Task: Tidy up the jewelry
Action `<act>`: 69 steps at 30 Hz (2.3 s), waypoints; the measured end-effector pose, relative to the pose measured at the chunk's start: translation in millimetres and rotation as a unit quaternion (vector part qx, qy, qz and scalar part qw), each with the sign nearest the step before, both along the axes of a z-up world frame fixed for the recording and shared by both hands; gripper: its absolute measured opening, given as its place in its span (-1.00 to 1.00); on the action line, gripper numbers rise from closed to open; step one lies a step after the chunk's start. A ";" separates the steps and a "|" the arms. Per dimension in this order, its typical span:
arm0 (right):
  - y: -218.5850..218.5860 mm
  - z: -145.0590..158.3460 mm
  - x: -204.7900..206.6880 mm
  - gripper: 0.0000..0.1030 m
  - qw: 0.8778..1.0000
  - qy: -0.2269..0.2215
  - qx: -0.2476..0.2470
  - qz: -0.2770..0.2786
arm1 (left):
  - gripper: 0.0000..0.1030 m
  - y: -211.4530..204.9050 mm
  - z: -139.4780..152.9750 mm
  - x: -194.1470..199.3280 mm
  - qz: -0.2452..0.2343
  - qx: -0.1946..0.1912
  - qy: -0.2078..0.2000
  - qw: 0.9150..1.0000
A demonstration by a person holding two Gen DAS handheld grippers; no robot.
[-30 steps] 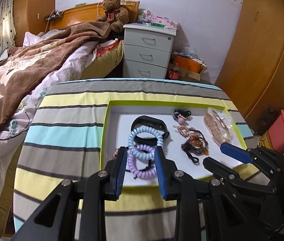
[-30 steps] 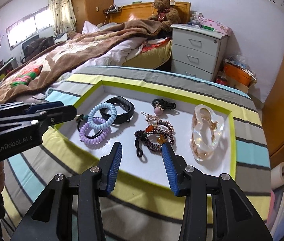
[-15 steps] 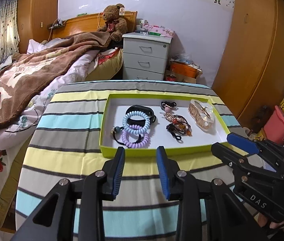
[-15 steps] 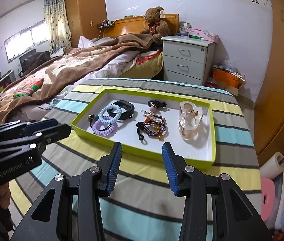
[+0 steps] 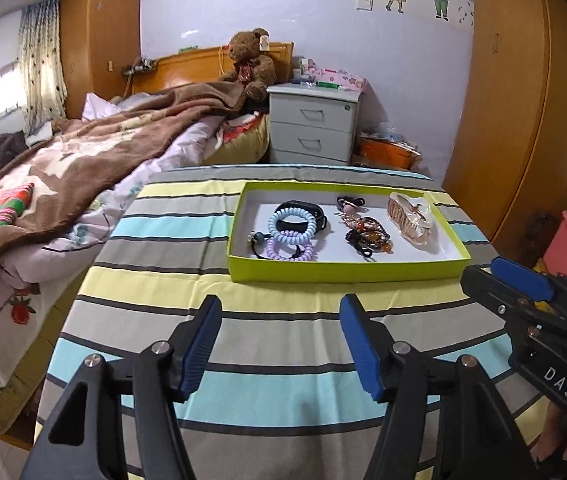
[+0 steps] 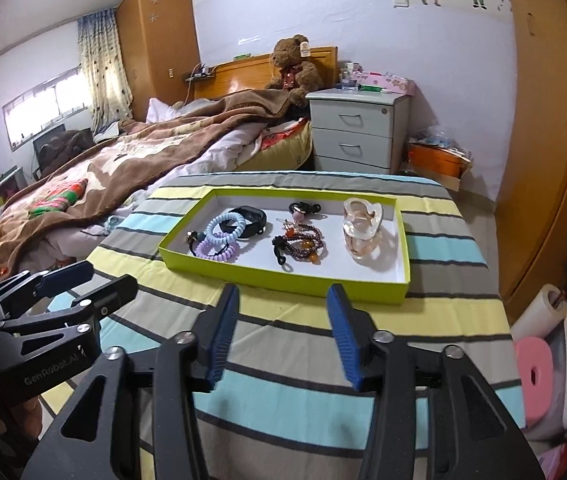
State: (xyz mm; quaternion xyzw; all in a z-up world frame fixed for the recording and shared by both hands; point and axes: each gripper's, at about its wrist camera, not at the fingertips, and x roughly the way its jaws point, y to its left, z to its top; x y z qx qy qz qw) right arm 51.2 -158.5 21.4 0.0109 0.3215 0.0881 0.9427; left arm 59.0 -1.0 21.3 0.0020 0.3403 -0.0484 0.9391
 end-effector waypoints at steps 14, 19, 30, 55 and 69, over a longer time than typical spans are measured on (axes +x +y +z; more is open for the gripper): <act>-7.9 -12.9 -12.1 -0.02 1.000 0.001 0.017 -0.024 | 0.46 -2.2 -9.3 -15.8 0.021 0.007 -0.022 1.000; -10.0 -14.0 -13.5 -0.02 0.999 -0.001 0.017 -0.027 | 0.49 -5.3 -9.6 -17.6 0.020 0.008 -0.024 0.999; -11.7 -15.1 -16.0 -0.02 0.999 0.001 0.021 -0.030 | 0.63 -7.8 -11.4 -20.1 0.021 0.017 -0.019 0.999; -13.0 -15.7 -15.1 -0.02 0.999 0.001 0.020 -0.033 | 0.71 -13.5 -14.5 -20.7 0.028 0.027 -0.021 0.999; -11.8 -18.0 -14.7 -0.02 0.999 0.003 0.020 -0.034 | 0.71 -11.0 -16.2 -18.9 0.037 0.024 -0.020 0.999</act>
